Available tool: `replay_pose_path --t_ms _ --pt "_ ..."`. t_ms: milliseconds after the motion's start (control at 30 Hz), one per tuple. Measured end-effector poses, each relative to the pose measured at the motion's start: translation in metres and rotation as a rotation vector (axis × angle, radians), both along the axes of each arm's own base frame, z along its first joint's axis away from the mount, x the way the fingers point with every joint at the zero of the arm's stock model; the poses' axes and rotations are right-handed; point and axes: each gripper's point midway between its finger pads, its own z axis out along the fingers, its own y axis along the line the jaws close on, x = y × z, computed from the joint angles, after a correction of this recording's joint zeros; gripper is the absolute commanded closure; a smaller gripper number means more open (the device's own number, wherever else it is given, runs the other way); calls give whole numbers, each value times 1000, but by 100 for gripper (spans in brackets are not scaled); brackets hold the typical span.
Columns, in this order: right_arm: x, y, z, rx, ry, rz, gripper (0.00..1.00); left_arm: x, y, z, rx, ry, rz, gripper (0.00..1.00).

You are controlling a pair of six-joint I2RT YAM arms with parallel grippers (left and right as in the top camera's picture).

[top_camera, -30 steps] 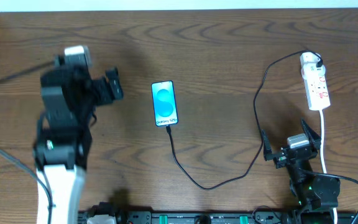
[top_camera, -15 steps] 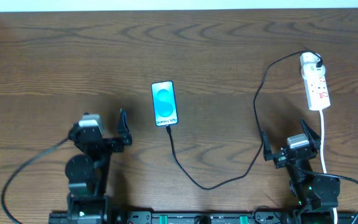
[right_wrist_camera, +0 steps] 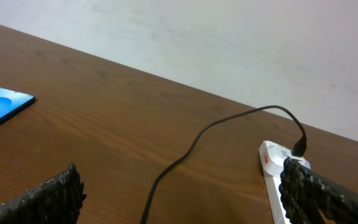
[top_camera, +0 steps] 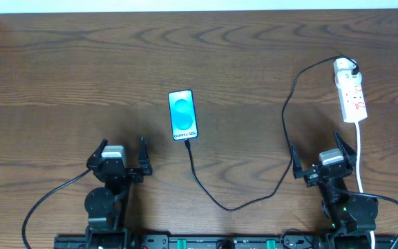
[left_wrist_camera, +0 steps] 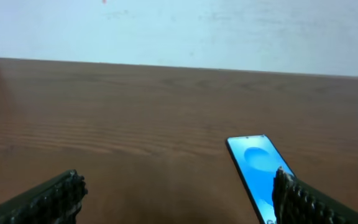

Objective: Plug charger to phone and switch on socket

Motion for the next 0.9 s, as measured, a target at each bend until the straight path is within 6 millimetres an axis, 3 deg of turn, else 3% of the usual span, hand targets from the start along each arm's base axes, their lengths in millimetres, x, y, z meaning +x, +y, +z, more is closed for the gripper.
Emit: replay_pose_path --t_ms 200,900 --pt "0 0 0 0 0 0 1 -4 -7 13 37 -50 -28 2" --pt "0 0 0 0 0 0 1 -3 -8 11 51 -45 -34 2"
